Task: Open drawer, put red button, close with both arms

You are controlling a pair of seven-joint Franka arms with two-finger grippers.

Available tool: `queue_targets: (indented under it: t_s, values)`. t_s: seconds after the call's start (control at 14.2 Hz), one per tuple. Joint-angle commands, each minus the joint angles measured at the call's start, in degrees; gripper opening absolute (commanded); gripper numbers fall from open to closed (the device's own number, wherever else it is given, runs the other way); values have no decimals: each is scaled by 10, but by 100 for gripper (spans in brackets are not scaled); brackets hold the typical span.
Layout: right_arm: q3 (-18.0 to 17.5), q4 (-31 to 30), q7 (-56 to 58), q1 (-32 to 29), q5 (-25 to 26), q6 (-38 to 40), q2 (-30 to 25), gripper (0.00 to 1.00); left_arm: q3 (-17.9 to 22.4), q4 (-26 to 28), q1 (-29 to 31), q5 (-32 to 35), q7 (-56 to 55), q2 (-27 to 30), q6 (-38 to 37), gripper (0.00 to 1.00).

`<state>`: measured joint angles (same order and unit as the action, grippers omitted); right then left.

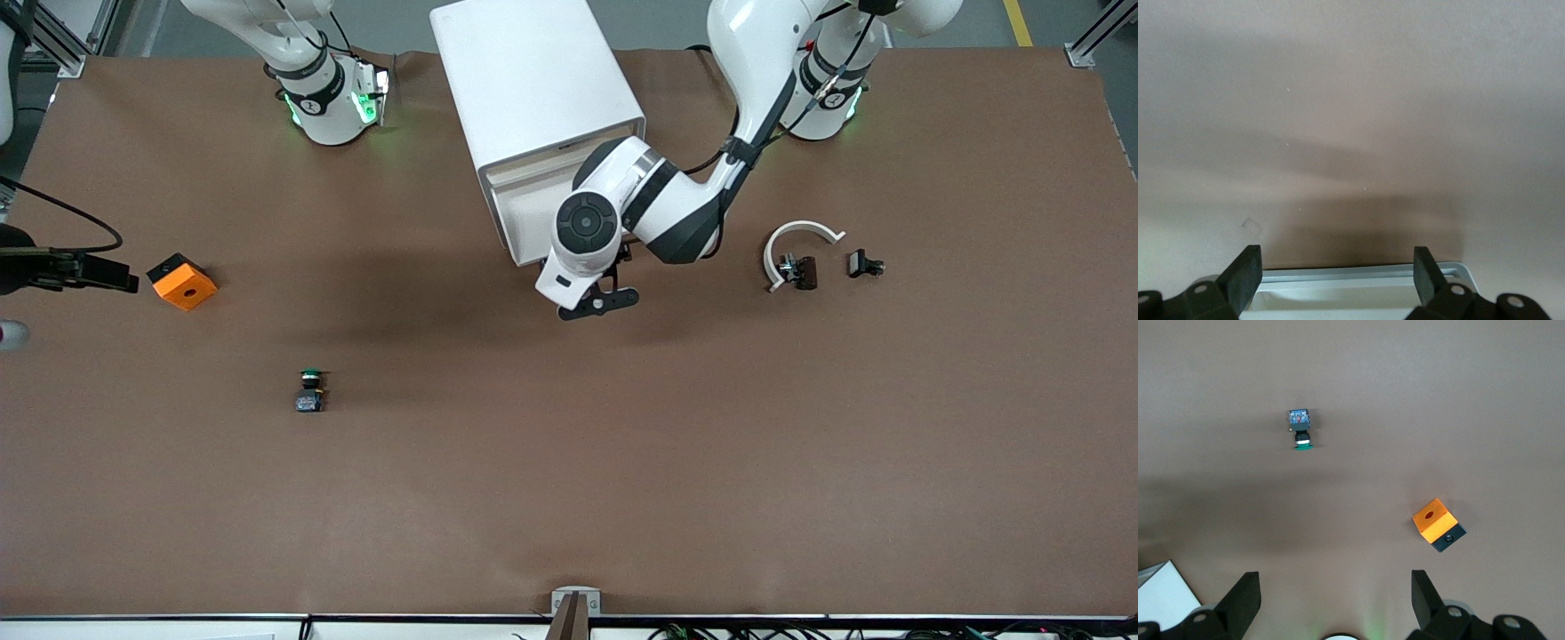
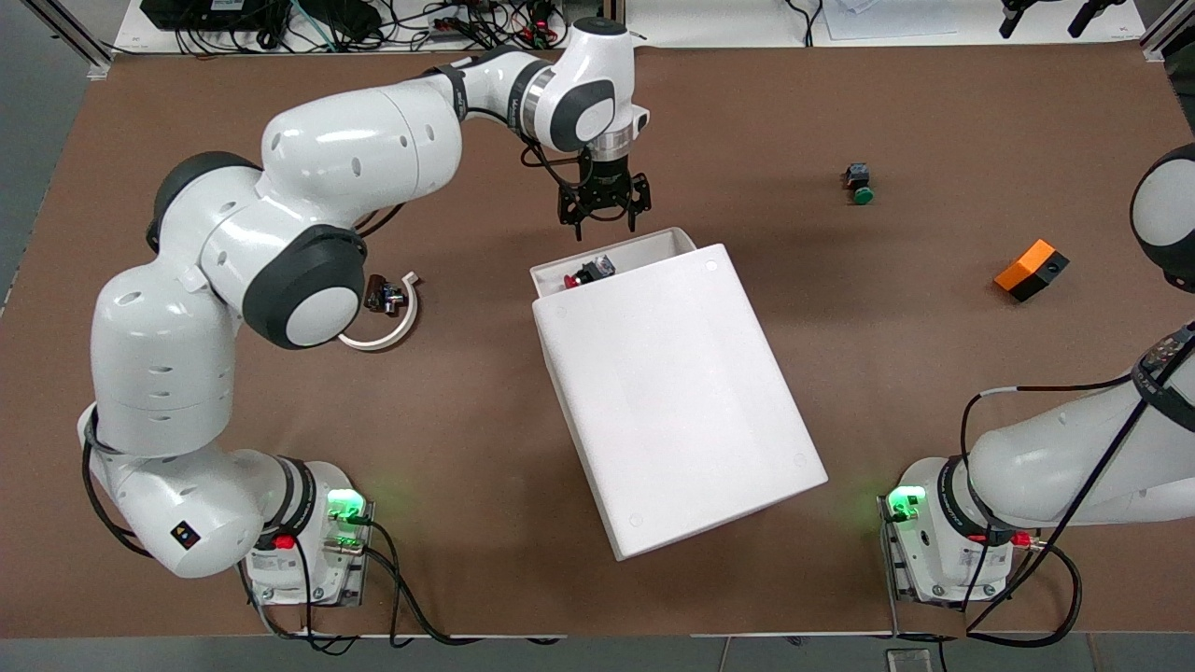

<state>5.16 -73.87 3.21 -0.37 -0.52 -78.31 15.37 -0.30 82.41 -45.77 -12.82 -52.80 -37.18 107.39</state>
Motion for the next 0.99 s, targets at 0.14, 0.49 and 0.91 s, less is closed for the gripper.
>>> queue_targets:
  t_s: [0.14, 0.49, 0.91]
  values:
    - [-13, 5, -3, -8, 6, 31, -39, 100, -30, 35, -4, 11, 6, 20, 6, 100]
    - [-12, -72, -3, -24, -2, 25, -125, 100, -45, 41, -9, 11, 7, 22, 6, 100]
    - [-11, -124, 0, -33, 7, 10, -181, 100, -74, 71, -11, 9, 7, 43, 6, 100]
